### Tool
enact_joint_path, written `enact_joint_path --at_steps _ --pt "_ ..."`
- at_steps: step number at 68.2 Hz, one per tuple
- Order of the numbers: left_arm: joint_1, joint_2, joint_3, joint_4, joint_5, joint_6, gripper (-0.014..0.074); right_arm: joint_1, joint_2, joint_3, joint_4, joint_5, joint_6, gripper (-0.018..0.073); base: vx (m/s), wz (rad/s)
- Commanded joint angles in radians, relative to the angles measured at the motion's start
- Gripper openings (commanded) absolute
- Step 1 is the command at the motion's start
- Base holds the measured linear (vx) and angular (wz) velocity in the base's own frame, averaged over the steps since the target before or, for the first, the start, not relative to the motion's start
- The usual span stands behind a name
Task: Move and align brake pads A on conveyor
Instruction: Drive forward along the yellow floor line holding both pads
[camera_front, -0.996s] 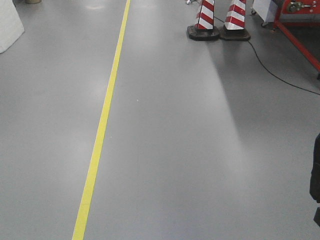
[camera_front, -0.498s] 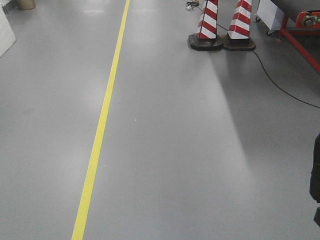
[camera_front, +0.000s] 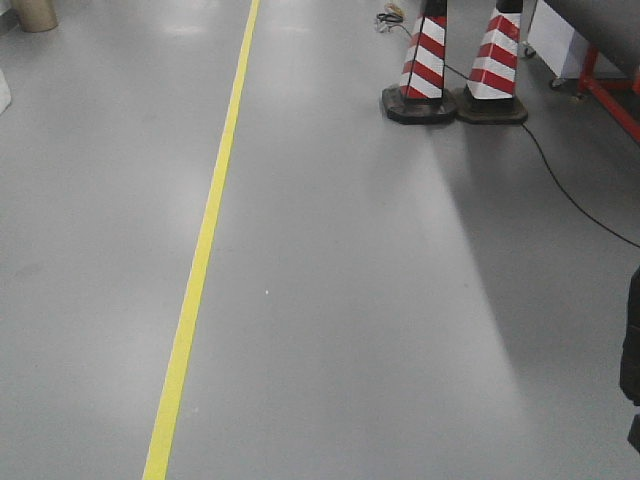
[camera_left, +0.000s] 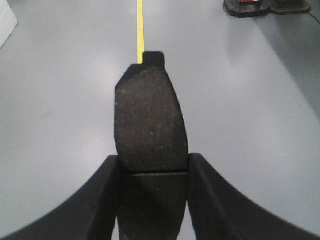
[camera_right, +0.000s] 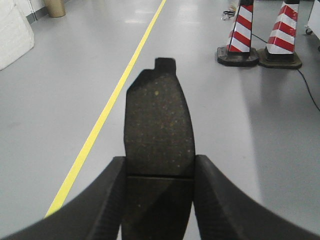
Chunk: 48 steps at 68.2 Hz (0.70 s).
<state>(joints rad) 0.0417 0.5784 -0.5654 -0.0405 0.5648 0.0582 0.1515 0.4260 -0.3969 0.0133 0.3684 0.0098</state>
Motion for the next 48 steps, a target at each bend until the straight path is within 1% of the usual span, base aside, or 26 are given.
enact_joint_path --at_steps 1,48 --pt "-0.006 0.003 -0.029 -0.01 -0.092 0.0 0.0066 -0.001 0.005 -0.03 -0.003 -0.091 -0.001 -0.0006 0.57 0.05" --pt "-0.006 0.003 -0.029 -0.01 -0.093 0.0 0.0066 -0.001 0.005 -0.03 -0.003 -0.091 -0.001 -0.0006 0.59 0.05"
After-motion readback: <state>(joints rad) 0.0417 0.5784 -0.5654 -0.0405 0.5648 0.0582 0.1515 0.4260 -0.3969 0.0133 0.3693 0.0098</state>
